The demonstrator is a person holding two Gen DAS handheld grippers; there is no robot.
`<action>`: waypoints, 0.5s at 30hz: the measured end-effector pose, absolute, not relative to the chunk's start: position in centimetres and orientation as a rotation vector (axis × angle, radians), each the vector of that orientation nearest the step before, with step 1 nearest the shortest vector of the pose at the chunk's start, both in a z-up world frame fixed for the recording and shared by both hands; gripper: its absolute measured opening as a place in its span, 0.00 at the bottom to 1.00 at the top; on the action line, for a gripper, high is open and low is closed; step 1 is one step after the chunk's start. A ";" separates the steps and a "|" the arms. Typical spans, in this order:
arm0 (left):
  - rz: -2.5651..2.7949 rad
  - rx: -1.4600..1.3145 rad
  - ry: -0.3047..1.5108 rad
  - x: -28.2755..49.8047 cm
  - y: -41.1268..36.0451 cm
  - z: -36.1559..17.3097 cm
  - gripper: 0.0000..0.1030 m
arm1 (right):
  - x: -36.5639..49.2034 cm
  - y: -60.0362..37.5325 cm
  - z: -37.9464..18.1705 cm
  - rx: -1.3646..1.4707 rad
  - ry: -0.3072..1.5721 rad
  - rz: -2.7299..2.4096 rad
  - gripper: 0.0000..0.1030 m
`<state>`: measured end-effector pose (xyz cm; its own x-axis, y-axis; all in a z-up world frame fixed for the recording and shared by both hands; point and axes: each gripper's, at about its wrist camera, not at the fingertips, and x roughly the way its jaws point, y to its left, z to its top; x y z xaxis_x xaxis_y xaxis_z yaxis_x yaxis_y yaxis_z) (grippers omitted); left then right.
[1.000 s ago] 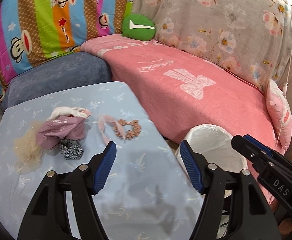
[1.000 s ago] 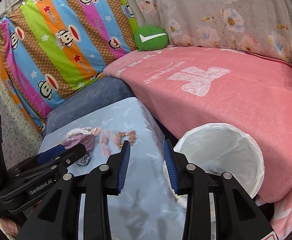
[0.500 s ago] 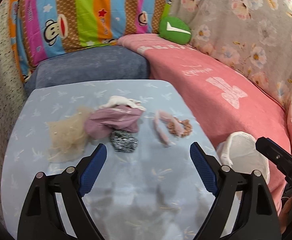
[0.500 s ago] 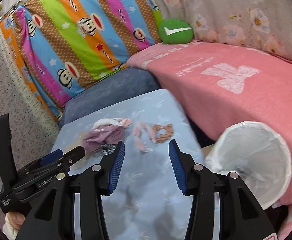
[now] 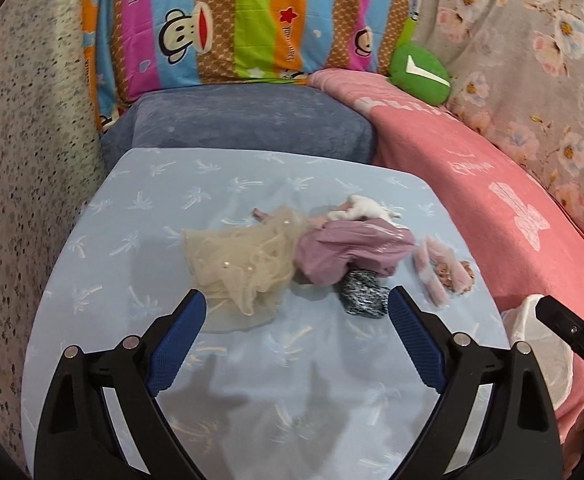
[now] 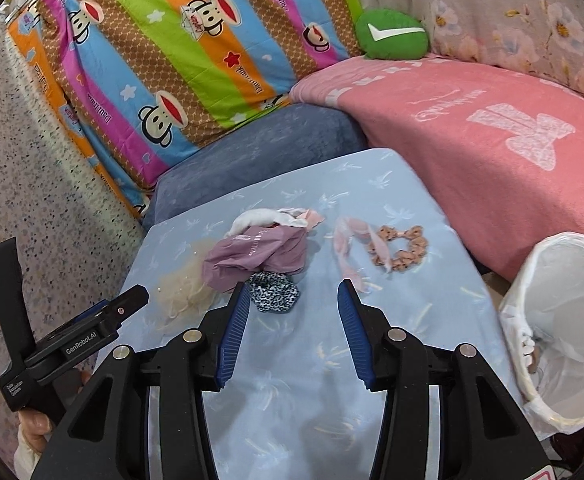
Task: Organize soft objects
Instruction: 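Move both tools back over the remaining clothes on the table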
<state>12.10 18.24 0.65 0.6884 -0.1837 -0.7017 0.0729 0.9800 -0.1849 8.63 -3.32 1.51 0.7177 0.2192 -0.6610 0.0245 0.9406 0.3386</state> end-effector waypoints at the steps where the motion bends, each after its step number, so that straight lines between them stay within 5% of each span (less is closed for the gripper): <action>1: -0.137 -0.152 0.805 12.5 18.7 0.4 0.86 | 9.1 -2.9 1.2 0.337 0.773 0.114 0.44; 15: -0.147 -0.143 0.850 17.0 19.9 -2.9 0.85 | 17.2 0.5 -1.6 0.366 0.829 0.137 0.44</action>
<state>17.00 19.88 -2.92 0.6508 -0.1858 -0.7361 0.0715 0.9803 -0.1842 17.15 0.52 -1.62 0.6708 0.2603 -0.6944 0.0225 0.9288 0.3700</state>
